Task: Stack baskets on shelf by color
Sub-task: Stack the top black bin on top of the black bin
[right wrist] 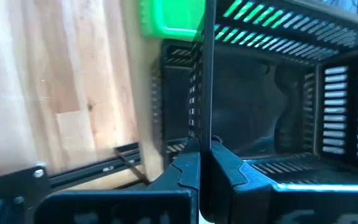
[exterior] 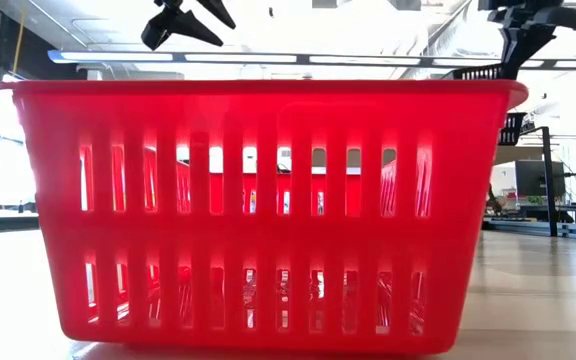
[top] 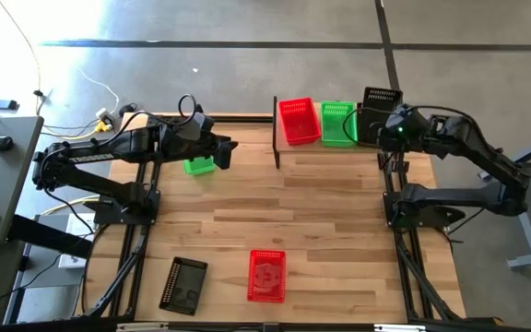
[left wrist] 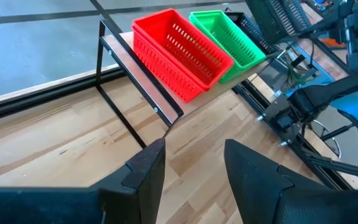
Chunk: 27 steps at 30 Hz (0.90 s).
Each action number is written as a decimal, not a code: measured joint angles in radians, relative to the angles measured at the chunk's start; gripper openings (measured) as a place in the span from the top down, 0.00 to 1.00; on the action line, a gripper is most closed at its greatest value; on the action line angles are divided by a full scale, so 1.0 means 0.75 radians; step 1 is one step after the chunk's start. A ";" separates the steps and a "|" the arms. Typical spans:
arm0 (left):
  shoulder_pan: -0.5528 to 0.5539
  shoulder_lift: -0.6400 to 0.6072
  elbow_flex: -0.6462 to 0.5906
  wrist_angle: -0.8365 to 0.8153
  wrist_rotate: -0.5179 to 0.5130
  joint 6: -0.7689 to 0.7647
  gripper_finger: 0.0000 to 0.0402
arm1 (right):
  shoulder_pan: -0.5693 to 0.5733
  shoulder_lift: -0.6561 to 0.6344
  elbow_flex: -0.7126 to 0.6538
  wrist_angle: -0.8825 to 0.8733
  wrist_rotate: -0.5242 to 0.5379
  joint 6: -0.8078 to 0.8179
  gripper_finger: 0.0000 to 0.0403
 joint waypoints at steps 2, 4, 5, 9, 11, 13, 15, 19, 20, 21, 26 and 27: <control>0.000 0.000 0.000 0.000 -0.001 0.000 0.62 | -0.032 0.000 0.000 0.029 -0.004 -0.037 1.00; 0.000 0.000 0.000 0.000 -0.001 0.000 0.62 | -0.066 0.002 0.000 0.029 -0.042 -0.075 1.00; 0.000 0.000 0.000 0.000 -0.001 0.000 0.62 | -0.083 0.007 0.000 0.025 -0.064 -0.086 1.00; 0.000 0.000 0.000 0.000 -0.001 -0.001 0.62 | -0.155 0.028 0.000 0.026 -0.163 -0.122 1.00; 0.001 0.000 0.000 0.000 -0.001 -0.001 0.62 | -0.183 0.048 0.001 0.024 -0.181 -0.143 1.00; 0.001 0.000 0.000 0.000 -0.001 -0.003 0.62 | -0.207 0.074 0.001 0.017 -0.183 -0.157 1.00; 0.001 0.000 0.000 0.000 -0.001 -0.003 0.62 | -0.225 0.094 0.001 0.016 -0.186 -0.162 1.00; 0.001 0.000 0.000 0.000 -0.001 -0.003 0.62 | -0.247 0.129 0.001 0.011 -0.209 -0.181 1.00; 0.001 0.000 0.000 0.000 -0.001 -0.003 0.62 | -0.251 0.136 0.001 0.007 -0.209 -0.186 1.00; 0.001 0.000 0.000 0.000 -0.001 -0.003 0.62 | -0.255 0.141 0.001 0.001 -0.210 -0.191 1.00; 0.001 0.000 0.000 0.000 -0.001 -0.003 0.62 | -0.270 0.147 0.001 -0.011 -0.211 -0.191 1.00; 0.001 0.000 0.000 0.000 -0.001 -0.003 0.62 | -0.270 0.146 0.001 -0.013 -0.211 -0.191 1.00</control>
